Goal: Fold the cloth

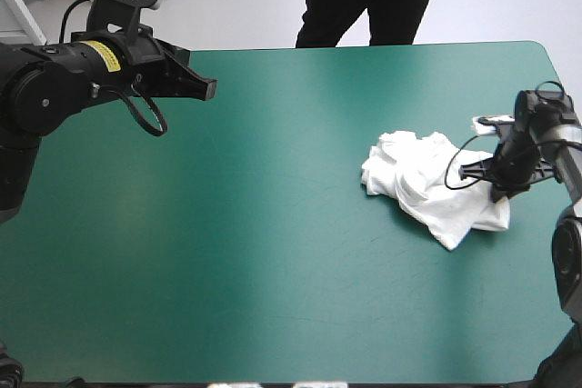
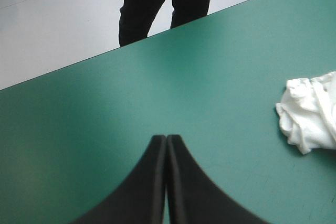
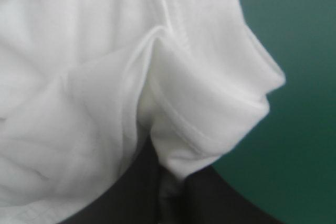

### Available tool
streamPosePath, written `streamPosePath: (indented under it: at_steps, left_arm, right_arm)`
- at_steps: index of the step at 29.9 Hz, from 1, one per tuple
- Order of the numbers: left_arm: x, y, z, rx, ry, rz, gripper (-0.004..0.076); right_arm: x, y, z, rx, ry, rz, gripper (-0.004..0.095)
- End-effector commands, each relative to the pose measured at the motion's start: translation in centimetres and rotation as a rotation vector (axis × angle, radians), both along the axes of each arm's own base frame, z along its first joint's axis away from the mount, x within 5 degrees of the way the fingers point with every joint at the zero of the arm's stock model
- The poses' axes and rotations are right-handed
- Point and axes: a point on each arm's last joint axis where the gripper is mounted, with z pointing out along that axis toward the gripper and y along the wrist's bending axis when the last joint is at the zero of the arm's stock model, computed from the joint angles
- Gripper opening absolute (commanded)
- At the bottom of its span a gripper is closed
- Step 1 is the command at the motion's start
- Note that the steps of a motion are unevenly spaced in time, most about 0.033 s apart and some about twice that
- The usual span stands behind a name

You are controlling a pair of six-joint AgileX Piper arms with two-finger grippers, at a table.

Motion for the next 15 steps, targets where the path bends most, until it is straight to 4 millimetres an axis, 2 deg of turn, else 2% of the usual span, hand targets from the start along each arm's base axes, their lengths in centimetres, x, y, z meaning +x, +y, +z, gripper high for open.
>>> streamPosePath:
  at_steps: [1,5,8,11,15]
  left_arm:
    - [-1.6,0.9,1.1,-0.017,-0.014,0.002,-0.0009]
    - [-1.7,0.6,1.1,-0.039,0.0,-0.025,-0.0009]
    - [-1.8,0.5,1.1,-0.048,0.005,-0.036,-0.0009]
    - [-1.8,0.5,1.1,-0.048,0.005,-0.036,-0.0009]
    - [-1.8,0.5,1.1,-0.048,0.005,-0.036,-0.0009]
  right_arm:
    - [-3.0,-2.3,2.1,-0.053,-0.059,-0.05,-0.0013]
    - [-6.2,-4.7,1.4,-0.054,-0.039,-0.132,-0.0013]
    - [-7.8,-5.8,1.4,-0.06,-0.076,-0.183,-0.0013]
    - [-8.6,-5.9,1.9,-0.071,-0.12,-0.198,-0.0013]
    - [-8.6,-5.9,2.1,-0.067,-0.142,-0.226,-0.0006]
